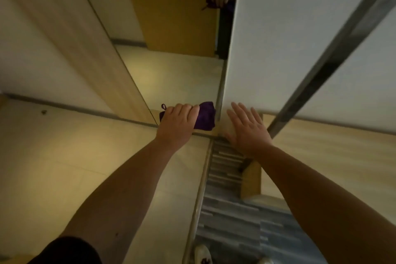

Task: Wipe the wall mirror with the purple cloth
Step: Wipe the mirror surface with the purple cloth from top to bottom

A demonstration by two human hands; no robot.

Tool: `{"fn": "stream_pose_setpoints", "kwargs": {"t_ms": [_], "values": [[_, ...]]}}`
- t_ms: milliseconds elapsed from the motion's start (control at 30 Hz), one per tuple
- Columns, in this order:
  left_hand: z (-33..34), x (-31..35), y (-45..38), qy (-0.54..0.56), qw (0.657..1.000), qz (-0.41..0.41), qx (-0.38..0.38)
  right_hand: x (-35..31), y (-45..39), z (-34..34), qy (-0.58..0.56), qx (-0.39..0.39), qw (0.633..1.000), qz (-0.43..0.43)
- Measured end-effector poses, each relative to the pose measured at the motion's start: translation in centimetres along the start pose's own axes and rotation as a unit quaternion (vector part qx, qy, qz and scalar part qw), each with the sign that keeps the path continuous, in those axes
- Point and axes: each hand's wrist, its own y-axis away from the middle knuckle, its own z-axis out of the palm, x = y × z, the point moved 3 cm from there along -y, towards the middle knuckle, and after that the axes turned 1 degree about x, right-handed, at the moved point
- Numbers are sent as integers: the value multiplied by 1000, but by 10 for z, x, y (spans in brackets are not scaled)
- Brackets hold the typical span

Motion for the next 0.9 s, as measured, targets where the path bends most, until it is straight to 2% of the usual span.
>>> {"fn": "stream_pose_setpoints", "kwargs": {"t_ms": [233, 567, 767, 900], "values": [[-53, -105, -30, -52, 996, -32, 66, -50, -83, -81, 51, 98, 993, -31], [-87, -183, -118, -110, 980, -42, 160, -50, -181, -172, 100, 209, 972, -31], [-144, -241, -215, -123, 965, -33, 229, -53, -252, -287, 141, 344, 925, -74], [-208, -287, -277, -174, 929, -26, 325, -66, -284, -379, 173, 427, 878, -127]]}}
